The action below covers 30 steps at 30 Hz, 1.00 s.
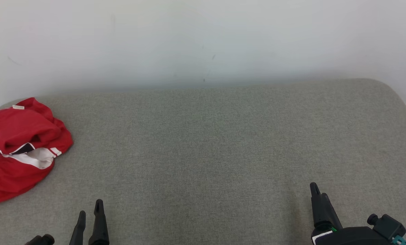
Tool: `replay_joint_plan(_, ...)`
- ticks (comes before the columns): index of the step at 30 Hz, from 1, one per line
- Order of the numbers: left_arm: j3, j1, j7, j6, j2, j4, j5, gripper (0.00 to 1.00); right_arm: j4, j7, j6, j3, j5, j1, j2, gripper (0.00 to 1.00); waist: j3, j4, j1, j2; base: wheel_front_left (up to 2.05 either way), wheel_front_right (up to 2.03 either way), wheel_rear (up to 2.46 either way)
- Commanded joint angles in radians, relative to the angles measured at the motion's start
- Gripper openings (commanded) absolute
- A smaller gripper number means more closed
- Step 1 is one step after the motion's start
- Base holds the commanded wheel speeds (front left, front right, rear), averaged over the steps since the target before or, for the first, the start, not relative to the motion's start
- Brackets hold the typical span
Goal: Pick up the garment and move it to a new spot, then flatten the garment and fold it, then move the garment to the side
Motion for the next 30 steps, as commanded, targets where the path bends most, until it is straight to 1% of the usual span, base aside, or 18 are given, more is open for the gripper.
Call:
replay_joint_plan(1, -0.007, 0.007, -0.013, 0.005, 0.007, -0.018, 0.054, 1.00, -0.019, -0.012, -0.001, 0.001, -0.049, 0.001, -0.002, 1.00, 0.000, 0.000, 0.0000, 0.0000, 0.00, 0.00, 0.00)
replay_joint_plan(10, -0.018, 0.021, -0.037, 0.017, 0.008, -0.026, 0.163, 1.00, -0.022, -0.036, -0.001, 0.007, -0.149, 0.008, -0.002, 1.00, 0.002, -0.003, 0.0000, 0.0000, 0.00, 0.00, 0.00)
replay_joint_plan(20, -0.024, 0.033, -0.065, 0.041, 0.008, -0.034, 0.285, 1.00, -0.025, -0.063, -0.001, 0.027, -0.264, 0.019, -0.002, 1.00, 0.007, -0.003, 0.0000, 0.0000, 0.00, 0.00, 0.00)
replay_joint_plan(30, -0.023, 0.049, -0.091, 0.051, 0.009, -0.043, 0.369, 1.00, -0.024, -0.089, -0.001, 0.038, -0.359, 0.031, -0.002, 1.00, 0.007, 0.001, 0.0000, 0.0000, 0.00, 0.00, 0.00)
